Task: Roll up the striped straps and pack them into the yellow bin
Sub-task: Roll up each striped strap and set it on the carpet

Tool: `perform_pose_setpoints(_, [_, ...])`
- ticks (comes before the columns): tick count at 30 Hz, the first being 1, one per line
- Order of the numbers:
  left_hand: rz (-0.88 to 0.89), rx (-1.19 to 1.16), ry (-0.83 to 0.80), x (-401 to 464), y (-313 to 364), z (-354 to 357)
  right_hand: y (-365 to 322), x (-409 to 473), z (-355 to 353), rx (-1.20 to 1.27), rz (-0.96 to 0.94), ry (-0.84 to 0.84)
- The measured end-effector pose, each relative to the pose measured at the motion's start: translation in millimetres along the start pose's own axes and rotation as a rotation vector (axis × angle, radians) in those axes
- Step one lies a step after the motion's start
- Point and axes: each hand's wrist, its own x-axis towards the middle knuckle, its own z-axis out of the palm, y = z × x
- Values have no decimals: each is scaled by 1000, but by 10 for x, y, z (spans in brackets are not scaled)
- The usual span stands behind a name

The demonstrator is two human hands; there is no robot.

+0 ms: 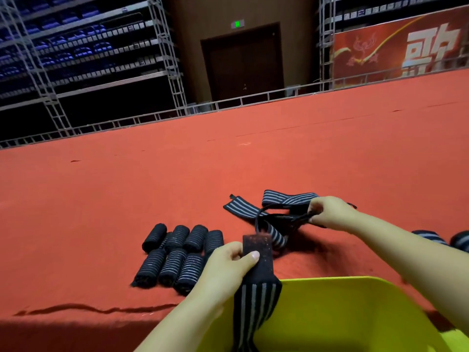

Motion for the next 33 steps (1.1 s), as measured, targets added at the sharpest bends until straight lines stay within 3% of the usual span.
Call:
perform_pose_setpoints(5, [-3, -13, -1, 2, 12, 52, 67, -270, -116, -301, 72, -227])
perform_pose_setpoints(6, [-4, -13, 0, -7, 15, 62, 148, -94, -33, -339, 177, -194])
perform_pose_setpoints(9, [-9, -11, 0, -23, 2, 76, 415, 125, 260, -402, 138, -258])
perform_pose_setpoints(10, [-14, -8, 0, -28, 8, 69, 227, 97, 213, -384, 191, -194])
perform_pose_setpoints(15, [-12, -12, 5, -23, 39, -11, -309, -28, 93, -65, 85, 155])
perform_pose_setpoints(19, [1, -14, 13, -55, 72, -65, -640, -141, 200, -19, 77, -168])
perform_pose_setpoints(22, [3, -1, 29, -74, 76, -109, -608, -216, 304, -65, 159, -122])
perform_pose_setpoints(25, [15, -8, 37, -85, 63, -146, -553, -154, 230, 301, 269, 30])
perform_pose_setpoints(28, [43, -9, 46, -72, 106, -135, -532, -172, 6, 834, 341, -4])
perform_pose_setpoints(33, [57, 18, -57, 70, 278, 34, -643, -389, -145, 1057, 388, -171])
